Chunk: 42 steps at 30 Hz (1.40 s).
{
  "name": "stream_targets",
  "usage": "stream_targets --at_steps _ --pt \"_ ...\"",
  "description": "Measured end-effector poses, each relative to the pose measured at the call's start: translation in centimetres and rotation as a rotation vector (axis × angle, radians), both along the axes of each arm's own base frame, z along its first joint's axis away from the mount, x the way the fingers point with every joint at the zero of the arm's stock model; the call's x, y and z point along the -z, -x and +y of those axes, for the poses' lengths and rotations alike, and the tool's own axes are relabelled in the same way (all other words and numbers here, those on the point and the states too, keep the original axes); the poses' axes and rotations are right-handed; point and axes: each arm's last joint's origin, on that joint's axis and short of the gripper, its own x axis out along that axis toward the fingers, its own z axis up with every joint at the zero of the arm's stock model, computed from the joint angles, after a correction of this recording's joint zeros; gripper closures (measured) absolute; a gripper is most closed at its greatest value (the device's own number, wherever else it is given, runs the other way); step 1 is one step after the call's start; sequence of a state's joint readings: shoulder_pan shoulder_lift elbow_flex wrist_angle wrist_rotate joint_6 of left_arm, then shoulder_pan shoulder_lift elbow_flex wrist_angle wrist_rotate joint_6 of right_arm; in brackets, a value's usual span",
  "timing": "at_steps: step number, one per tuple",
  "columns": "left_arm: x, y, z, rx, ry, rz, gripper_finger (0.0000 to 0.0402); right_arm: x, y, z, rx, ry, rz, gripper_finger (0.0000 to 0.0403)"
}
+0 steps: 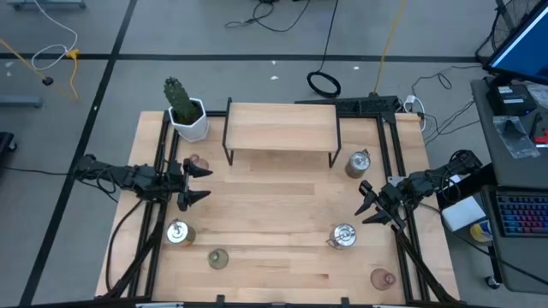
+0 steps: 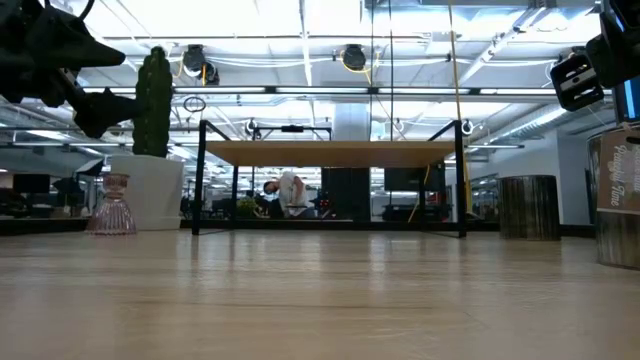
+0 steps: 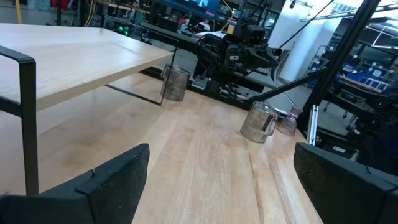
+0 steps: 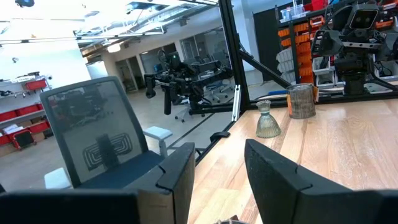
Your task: Pick & Place candle stick holders
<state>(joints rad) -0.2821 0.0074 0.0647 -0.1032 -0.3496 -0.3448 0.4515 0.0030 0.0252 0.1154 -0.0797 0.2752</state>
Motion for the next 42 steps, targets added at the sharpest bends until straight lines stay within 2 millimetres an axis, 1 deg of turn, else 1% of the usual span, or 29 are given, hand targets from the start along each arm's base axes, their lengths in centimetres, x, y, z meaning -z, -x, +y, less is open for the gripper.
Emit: stream_targets --at_steps 33,38,42 --pt "0.0 0.0 0.0 0.000 0.000 0.000 0.0007 0.0 0.0 0.0 0.000 -0.003 0.001 0.0271" --pt "0.0 0.0 0.0 0.000 0.000 0.000 0.0007 -0.6 0.1 0.0 -0.013 -0.109 -0.006 0.0271" --pt "0.0 0.0 0.0 0.000 0.000 -0.001 0.0007 -1.4 0.2 -0.2 -0.001 -0.152 -0.084 0.0271"
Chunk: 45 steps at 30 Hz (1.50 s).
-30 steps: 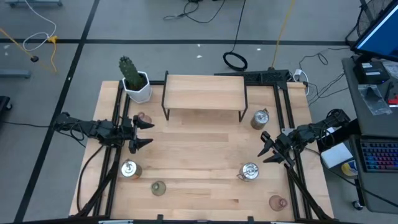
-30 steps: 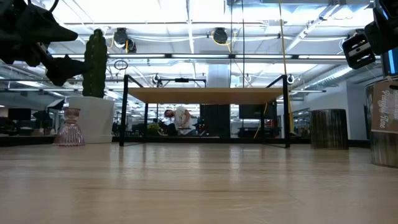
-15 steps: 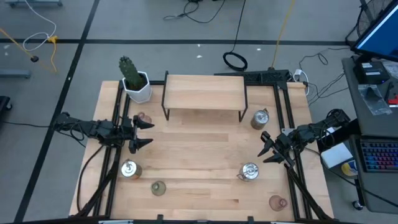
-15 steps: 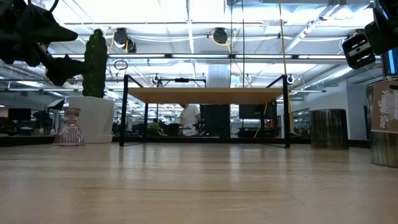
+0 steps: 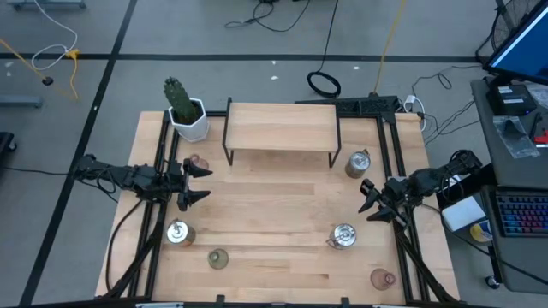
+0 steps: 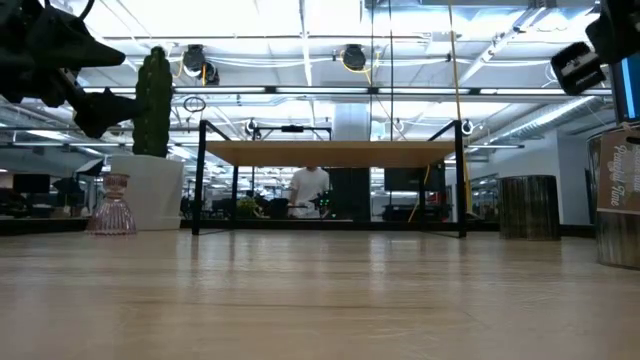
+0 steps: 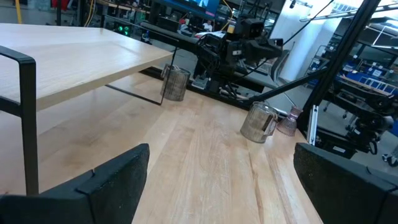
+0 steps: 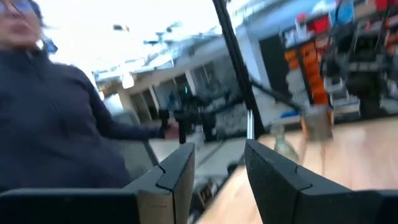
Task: Pick & Place candle stick holders
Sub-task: Put the top right silver scented candle on the shelf
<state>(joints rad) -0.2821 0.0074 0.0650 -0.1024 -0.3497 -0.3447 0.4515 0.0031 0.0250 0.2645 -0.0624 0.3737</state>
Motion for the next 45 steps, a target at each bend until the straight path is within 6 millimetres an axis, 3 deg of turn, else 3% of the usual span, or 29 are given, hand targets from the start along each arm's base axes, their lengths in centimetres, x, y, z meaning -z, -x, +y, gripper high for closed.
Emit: stream_targets --at_steps 6,13,21,29,34,40,45 --pt "-0.4 0.0 0.1 -0.046 0.032 -0.049 0.0007 -1.6 0.3 -0.7 0.163 -0.131 -0.133 0.0271" --pt "-2.4 0.2 0.2 -0.039 0.247 -0.266 0.0007 -2.7 0.8 -1.3 0.276 -0.254 -0.225 0.0271" --pt "-4.5 0.9 0.4 -0.023 0.304 -0.485 0.0007 -3.3 1.1 -1.5 0.280 -0.293 -0.287 0.0271" --pt "-5.1 1.2 0.5 -0.016 0.302 -0.555 0.0007 -3.9 1.5 -2.0 0.412 -0.263 -0.367 0.0271" --pt "-5.1 1.2 0.5 -0.016 0.275 -0.554 0.0007 -3.8 0.9 -2.0 0.548 -0.115 -0.287 0.0271" --pt "-5.1 1.1 0.3 0.033 0.194 -0.526 0.0007 -6.9 0.7 -2.3 0.692 -0.002 -0.102 0.0271" --pt "-5.0 1.0 0.2 0.033 0.188 -0.389 0.0007 -9.7 0.2 -2.5 0.821 0.059 0.066 0.0271"
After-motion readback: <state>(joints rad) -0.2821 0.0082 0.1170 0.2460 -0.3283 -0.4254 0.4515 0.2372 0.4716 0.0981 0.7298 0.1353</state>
